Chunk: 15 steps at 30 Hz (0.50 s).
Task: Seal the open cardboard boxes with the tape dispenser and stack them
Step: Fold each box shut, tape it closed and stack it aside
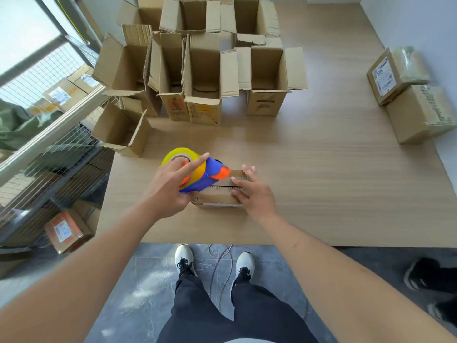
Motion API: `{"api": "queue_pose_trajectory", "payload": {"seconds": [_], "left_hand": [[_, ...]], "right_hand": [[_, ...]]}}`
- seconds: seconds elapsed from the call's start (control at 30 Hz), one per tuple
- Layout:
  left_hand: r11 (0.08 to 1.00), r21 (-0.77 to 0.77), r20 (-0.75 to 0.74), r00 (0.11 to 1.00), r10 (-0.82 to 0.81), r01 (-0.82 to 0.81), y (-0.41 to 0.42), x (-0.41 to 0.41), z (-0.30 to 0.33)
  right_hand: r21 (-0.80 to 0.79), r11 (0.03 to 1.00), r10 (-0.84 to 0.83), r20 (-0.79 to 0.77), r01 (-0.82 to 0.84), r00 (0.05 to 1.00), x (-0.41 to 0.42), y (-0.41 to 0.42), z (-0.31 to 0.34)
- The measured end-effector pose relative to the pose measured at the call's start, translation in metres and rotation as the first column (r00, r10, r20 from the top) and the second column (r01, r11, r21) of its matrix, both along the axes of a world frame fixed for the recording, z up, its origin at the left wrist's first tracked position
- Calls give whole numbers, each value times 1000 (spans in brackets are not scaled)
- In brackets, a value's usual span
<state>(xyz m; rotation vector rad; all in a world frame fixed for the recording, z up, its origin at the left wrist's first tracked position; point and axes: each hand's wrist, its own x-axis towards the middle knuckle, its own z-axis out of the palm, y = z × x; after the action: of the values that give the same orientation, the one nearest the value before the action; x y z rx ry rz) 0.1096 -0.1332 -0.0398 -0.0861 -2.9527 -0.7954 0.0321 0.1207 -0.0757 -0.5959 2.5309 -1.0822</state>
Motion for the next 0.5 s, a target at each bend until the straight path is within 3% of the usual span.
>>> {"api": "queue_pose_trajectory", "payload": {"seconds": [0.27, 0.5], "left_hand": [[968, -129, 142, 970, -199, 217, 17, -15, -5], [949, -186, 191, 956, -221, 256, 20, -21, -6]], "right_hand": [[-45, 996, 88, 136, -82, 987, -34, 24, 16], [-48, 961, 274, 20, -273, 962, -46, 32, 27]]}}
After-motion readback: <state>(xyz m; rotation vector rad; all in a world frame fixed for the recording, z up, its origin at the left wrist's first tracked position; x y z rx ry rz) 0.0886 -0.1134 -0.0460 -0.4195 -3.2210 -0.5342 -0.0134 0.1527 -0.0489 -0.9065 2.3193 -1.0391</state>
